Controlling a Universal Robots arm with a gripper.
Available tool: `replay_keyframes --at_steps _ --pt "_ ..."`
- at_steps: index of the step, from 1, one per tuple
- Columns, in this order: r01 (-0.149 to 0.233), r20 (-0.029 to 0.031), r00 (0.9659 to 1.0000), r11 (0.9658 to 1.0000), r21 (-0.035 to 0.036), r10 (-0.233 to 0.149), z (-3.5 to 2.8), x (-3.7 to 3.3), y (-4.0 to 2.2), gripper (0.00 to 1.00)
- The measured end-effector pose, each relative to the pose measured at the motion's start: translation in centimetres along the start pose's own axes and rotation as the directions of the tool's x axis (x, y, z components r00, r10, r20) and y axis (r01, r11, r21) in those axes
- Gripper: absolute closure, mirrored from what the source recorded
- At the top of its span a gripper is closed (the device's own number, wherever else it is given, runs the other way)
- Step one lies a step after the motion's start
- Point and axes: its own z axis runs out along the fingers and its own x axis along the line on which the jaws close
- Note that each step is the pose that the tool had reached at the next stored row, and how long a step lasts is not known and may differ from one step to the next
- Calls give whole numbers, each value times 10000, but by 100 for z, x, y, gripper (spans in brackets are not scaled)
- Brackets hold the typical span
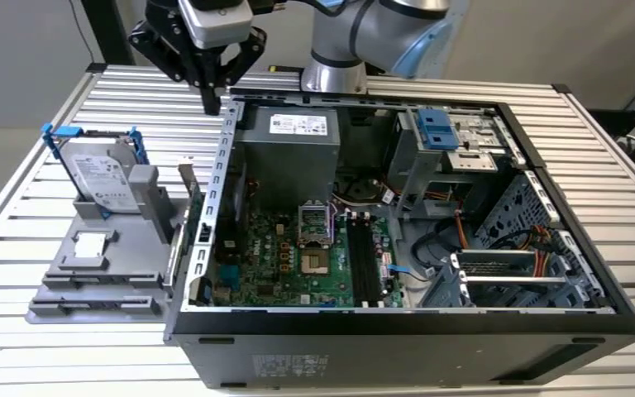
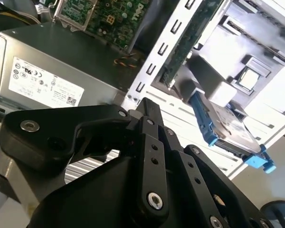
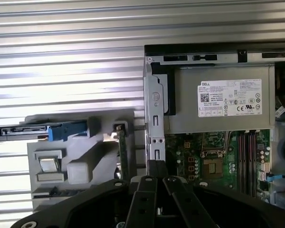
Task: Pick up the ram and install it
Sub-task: 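Reach for the ram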
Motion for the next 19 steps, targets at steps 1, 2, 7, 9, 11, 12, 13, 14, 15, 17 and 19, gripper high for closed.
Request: replay_keyframes --at_steps 1,2,7,9,11,12,13,14,15,17,19 --pt "0 0 10000 10000 0 0 0 32 -3 100" --pt "-1 0 10000 10000 0 1 -2 61 -6 100" --pt "0 0 10000 10000 0 0 -5 207 -21 100" --pt "-1 0 10000 10000 -1 1 -6 262 -26 100" --pt "0 0 10000 10000 0 0 -7 317 -31 100" --pt "0 0 10000 10000 0 0 -8 343 -34 100" --pt "0 0 10000 10000 0 0 -9 370 -37 100" --pt "0 0 10000 10000 0 0 -9 397 -39 100" --pt "0 0 10000 10000 -1 0 -10 423 -42 100" --pt "-1 0 10000 10000 -1 1 -11 474 -47 100" --pt "0 0 10000 10000 0 0 -12 525 -52 100"
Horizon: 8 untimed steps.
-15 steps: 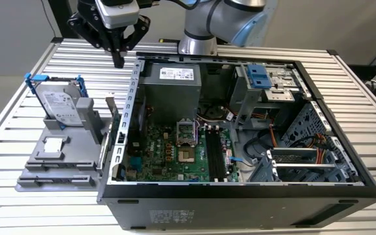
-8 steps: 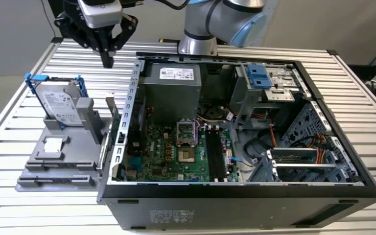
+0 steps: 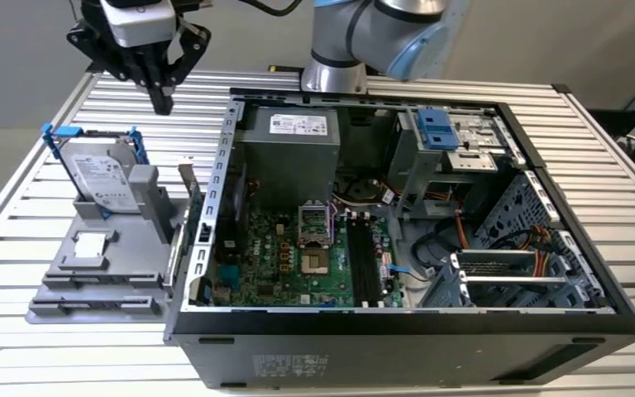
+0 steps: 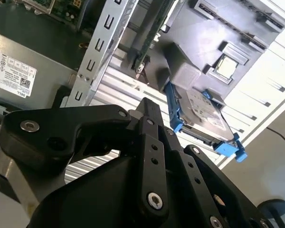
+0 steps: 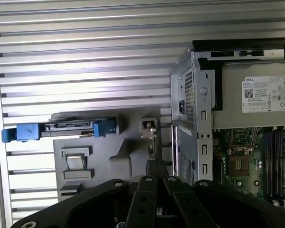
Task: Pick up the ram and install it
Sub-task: 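Reach for the ram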
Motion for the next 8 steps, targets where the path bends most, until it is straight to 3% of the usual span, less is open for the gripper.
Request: replay_keyframes --at_steps 8 --pt "-1 -1 10000 10000 1 1 -5 203 -21 100"
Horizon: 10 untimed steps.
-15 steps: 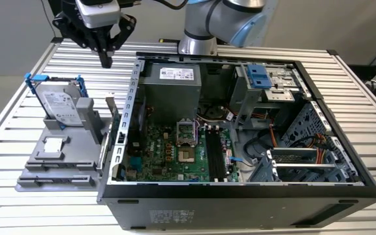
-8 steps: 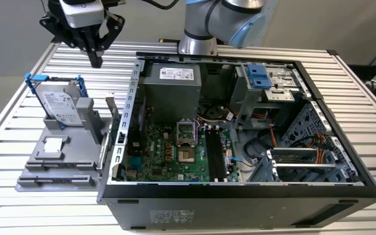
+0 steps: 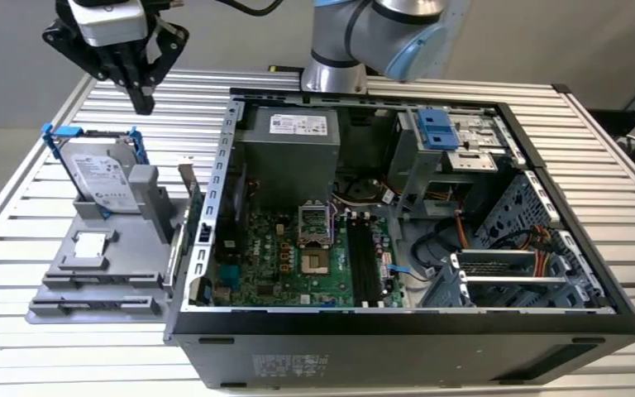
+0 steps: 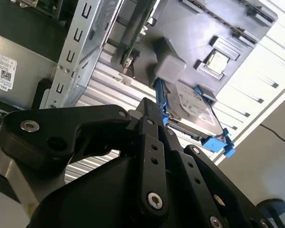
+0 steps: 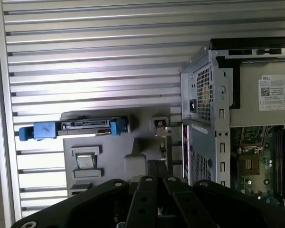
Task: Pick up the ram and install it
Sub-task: 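Reach for the ram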
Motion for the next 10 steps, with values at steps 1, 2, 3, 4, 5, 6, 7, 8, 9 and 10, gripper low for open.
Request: replay_keyframes --at_steps 1,2,3,4,5,6,7,8,9,10 --pt "1 0 10000 10000 -1 -1 0 24 -2 100" --pt "1 0 10000 10000 -1 -1 -1 49 -5 100" --pt "1 0 10000 10000 0 -1 -2 73 -8 100" --pt "1 0 10000 10000 0 -1 -2 98 -10 100" --pt "0 0 10000 10000 -1 0 -3 120 -13 100" --pt "1 0 10000 10000 0 -1 -3 145 -16 100" --pt "0 1 10000 10000 -1 0 -4 169 -18 100" --pt "1 0 10000 10000 -1 -1 -4 194 -21 100" --pt "0 0 10000 10000 -1 0 -5 218 -24 100" --pt "0 0 10000 10000 -1 0 -6 244 -27 100"
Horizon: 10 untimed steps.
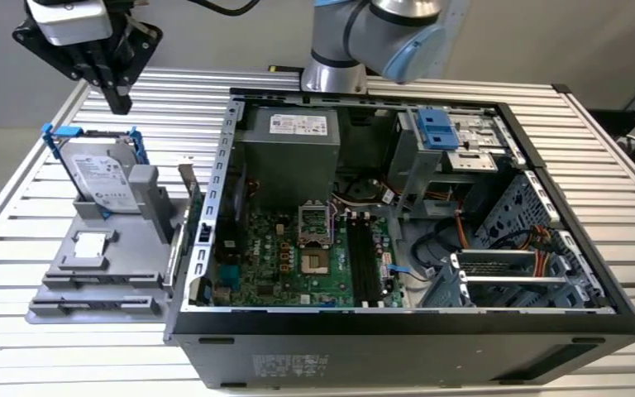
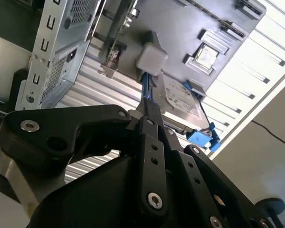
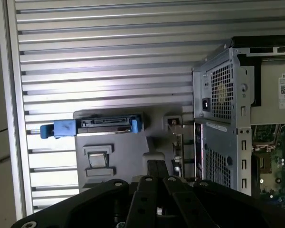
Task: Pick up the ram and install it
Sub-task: 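Reach for the ram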
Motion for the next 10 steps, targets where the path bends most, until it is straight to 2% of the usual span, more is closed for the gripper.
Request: replay_keyframes --at_steps 10 --pt "0 0 10000 10000 0 0 -6 239 -28 100"
